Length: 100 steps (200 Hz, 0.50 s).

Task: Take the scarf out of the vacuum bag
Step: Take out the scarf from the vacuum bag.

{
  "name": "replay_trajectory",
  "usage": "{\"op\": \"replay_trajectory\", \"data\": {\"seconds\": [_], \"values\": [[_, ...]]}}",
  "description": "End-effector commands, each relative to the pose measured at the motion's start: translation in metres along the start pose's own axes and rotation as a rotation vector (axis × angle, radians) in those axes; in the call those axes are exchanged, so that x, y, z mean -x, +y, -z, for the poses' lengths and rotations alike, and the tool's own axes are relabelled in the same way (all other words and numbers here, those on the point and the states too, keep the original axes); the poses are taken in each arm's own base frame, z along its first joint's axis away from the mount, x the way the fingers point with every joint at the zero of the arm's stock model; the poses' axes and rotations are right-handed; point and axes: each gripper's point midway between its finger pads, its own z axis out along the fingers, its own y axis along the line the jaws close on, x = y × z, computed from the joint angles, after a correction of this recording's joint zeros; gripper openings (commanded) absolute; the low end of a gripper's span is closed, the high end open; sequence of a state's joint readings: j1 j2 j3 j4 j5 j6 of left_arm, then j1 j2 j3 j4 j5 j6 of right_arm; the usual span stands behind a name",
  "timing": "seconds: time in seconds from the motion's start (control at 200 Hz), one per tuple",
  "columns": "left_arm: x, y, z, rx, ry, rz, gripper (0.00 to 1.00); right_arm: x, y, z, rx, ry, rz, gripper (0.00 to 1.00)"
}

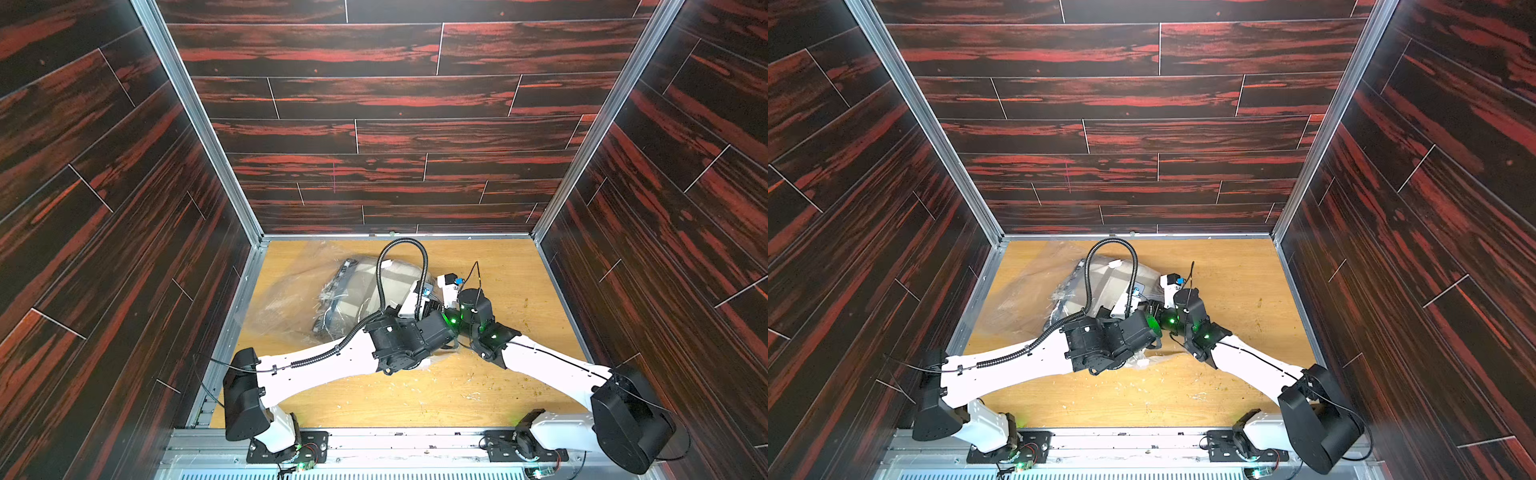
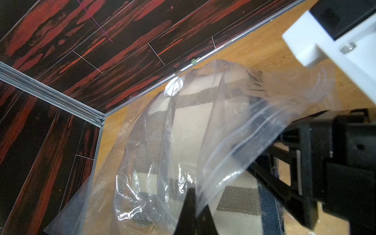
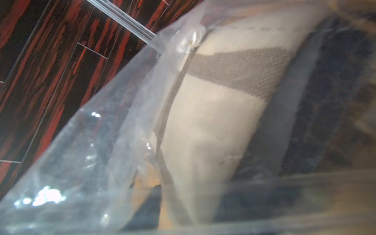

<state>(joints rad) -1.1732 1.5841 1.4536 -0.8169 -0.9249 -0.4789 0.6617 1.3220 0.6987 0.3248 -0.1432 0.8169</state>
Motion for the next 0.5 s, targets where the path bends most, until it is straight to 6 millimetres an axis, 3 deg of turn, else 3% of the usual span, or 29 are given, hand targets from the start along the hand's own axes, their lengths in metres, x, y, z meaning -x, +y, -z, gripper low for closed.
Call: {"op": "replay_trajectory", "data": {"seconds": [0.0, 0.496], "values": [[0.004, 0.02, 0.005, 0.042, -0.025, 0.035, 0.0, 0.008, 0.004, 0.001, -0.016, -0.021, 0.012, 0.54], [0.003, 0.028, 0.007, 0.054, -0.035, 0.05, 0.0, 0.008, -0.004, -0.018, -0.048, 0.005, -0.029, 0.53]]}}
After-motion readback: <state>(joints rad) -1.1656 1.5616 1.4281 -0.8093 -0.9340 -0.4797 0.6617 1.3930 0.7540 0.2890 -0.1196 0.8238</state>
